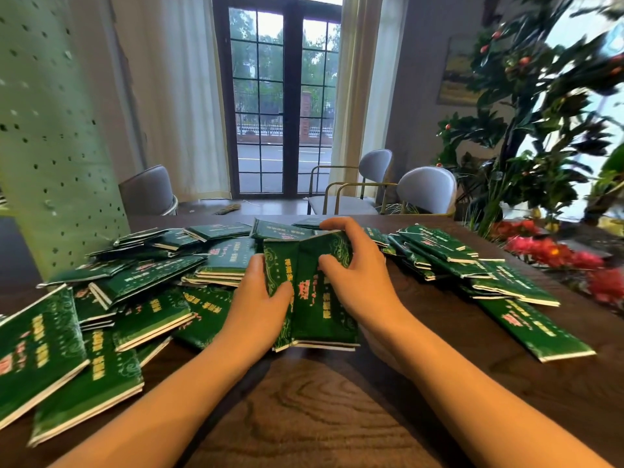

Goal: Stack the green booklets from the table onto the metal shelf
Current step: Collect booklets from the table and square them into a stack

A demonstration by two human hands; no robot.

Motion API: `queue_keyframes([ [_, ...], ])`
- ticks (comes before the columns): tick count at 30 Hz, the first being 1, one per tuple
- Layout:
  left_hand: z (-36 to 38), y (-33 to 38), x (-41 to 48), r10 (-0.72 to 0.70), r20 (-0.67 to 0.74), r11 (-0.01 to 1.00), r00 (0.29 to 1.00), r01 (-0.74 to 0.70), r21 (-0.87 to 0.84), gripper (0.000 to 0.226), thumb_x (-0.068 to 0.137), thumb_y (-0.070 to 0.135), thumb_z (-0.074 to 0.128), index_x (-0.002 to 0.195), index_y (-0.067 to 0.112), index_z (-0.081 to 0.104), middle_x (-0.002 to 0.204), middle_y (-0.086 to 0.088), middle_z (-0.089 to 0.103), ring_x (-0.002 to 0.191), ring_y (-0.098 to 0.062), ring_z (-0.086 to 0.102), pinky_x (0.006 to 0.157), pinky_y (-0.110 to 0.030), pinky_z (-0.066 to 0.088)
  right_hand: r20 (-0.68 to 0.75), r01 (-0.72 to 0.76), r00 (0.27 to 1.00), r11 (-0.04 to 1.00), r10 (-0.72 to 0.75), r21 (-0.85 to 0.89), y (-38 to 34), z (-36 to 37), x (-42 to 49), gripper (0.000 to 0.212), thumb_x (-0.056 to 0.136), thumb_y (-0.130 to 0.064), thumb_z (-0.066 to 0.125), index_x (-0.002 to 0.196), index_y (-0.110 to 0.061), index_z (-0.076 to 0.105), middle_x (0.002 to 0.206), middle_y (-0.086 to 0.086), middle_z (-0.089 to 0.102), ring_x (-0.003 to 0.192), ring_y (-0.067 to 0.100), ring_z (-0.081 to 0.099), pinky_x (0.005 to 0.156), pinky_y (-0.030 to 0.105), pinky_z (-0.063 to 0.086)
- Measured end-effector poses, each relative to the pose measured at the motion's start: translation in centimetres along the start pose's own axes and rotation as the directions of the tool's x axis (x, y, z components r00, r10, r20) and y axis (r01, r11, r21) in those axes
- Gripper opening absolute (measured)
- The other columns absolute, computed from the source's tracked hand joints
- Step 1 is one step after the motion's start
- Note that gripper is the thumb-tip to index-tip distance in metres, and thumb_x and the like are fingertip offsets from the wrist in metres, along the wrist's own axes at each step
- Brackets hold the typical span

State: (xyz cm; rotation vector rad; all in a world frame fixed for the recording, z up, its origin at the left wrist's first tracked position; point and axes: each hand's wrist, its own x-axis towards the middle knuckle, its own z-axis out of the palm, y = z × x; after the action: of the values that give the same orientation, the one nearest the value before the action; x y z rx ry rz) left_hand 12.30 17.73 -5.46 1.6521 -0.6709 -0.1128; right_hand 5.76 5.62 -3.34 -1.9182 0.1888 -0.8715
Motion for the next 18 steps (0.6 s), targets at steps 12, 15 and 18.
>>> queue_keyframes([
  [12, 0.6, 0.7, -1.1, 0.159, 0.117, 0.986, 0.980, -0.163, 0.023, 0.017, 0.093, 0.023, 0.056, 0.100, 0.034, 0.046, 0.084, 0.004, 0.069, 0.070, 0.004, 0.066, 0.062, -0.014, 0.050, 0.047, -0.058, 0.998, 0.991, 0.052, 0.124, -0.1, 0.4, 0.3, 0.012, 0.091, -0.019, 0.057, 0.102, -0.025, 0.058, 0.075, 0.000, 0.048, 0.067, 0.008, 0.047, 0.064, 0.021, 0.040],
  [15, 0.6, 0.6, -1.1, 0.127, 0.121, 0.992, 0.984, -0.130, 0.010, 0.032, 0.077, 0.046, 0.059, 0.104, 0.033, 0.048, 0.090, 0.002, 0.070, 0.081, -0.004, 0.069, 0.077, -0.031, 0.056, 0.118, -0.107, 0.989, 0.975, 0.085, 0.194, -0.1, 0.6, 0.4, 0.015, 0.097, -0.023, 0.047, 0.108, -0.022, 0.056, 0.072, -0.007, 0.051, 0.058, 0.000, 0.050, 0.059, 0.020, 0.043],
  [18, 0.5, 0.3, -0.7, 0.086, 0.090, 0.996, 0.992, -0.088, 0.019, 0.025, 0.088, 0.021, 0.064, 0.107, 0.028, 0.050, 0.096, -0.001, 0.070, 0.085, -0.011, 0.069, 0.081, -0.039, 0.056, 0.172, -0.147, 0.979, 0.956, 0.106, 0.253, 0.0, 0.7, 0.5, 0.022, 0.101, -0.022, 0.038, 0.118, -0.019, 0.051, 0.075, -0.003, 0.049, 0.055, 0.005, 0.048, 0.054, 0.024, 0.042],
])
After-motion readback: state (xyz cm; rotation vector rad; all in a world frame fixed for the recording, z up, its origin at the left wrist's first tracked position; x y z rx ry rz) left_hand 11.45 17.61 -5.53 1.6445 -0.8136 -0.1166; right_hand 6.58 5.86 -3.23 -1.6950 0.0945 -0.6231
